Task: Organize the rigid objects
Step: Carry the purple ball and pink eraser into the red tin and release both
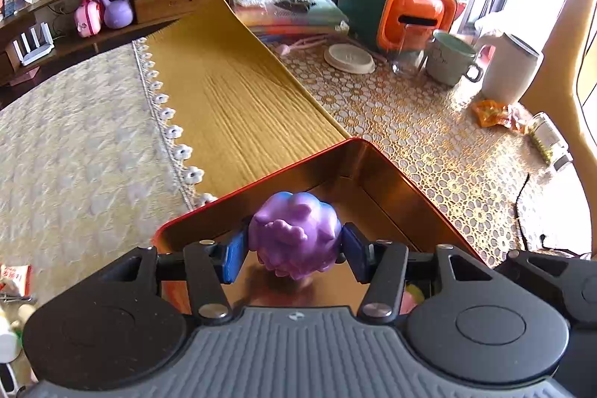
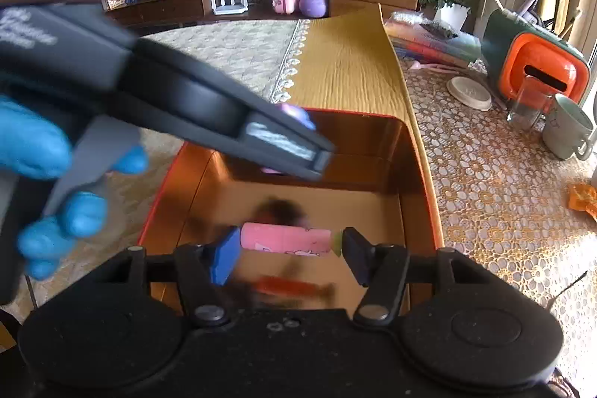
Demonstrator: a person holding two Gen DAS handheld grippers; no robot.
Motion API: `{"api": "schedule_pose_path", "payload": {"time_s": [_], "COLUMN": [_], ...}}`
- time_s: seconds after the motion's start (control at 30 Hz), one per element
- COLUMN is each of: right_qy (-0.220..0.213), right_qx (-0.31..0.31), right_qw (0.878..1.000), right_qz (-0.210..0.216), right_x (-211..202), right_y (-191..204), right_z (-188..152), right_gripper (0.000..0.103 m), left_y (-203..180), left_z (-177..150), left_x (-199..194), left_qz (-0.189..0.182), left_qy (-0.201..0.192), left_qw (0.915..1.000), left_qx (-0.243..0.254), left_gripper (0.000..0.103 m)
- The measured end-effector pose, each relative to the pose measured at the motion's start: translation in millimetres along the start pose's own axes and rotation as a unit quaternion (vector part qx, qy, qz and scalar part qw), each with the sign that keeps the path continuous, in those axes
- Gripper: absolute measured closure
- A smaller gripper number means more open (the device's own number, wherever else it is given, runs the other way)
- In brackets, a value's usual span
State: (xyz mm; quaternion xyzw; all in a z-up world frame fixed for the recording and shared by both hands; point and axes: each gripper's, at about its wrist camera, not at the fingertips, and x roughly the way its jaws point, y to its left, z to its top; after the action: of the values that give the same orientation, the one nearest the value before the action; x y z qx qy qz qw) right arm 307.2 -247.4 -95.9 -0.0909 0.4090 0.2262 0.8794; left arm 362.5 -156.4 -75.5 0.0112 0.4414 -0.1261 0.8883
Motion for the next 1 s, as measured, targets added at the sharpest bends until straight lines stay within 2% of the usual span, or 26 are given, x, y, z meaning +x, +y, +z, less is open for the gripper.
{"api": "schedule_pose_path", "payload": {"time_s": [0.27,0.4,0.83,0.9,1.0], "right_qy": [0.019,0.026,0.034,0.035,0.032], "right_qx": [-0.003,0.008,0.021,0.020,0.020], "right_qw": [1.000,1.000,0.999,0.999,0.999], "right_qz": [-0.001,-0.005,-0.007,-0.013,-0.020], "right_x": [13.9,17.8,20.5,20.5,20.7], "right_y": [-4.3,-8.6,-11.7,-12.3,-14.9], "right_z": [-0.9,-2.8,-3.3,-2.1,0.0], "right_gripper": [0.044,0.044,0.043,0.040,0.038], "left_y": [-11.5,-13.0,-14.8,-14.9,-14.9], "left_z": [5.2,7.2,10.6,11.0,11.0], "left_x": [33.0,40.6,43.2,40.6,36.3], "left_qz": [-0.005,-0.007,-0.001,-0.003,0.000], "left_qy": [0.031,0.035,0.033,0.030,0.024], "left_qw": [0.9995,0.9993,0.9994,0.9995,0.9996], "left_qx": [0.010,0.011,0.014,0.013,0.013], "left_gripper": [0.049,0.049,0.048,0.048,0.041]}}
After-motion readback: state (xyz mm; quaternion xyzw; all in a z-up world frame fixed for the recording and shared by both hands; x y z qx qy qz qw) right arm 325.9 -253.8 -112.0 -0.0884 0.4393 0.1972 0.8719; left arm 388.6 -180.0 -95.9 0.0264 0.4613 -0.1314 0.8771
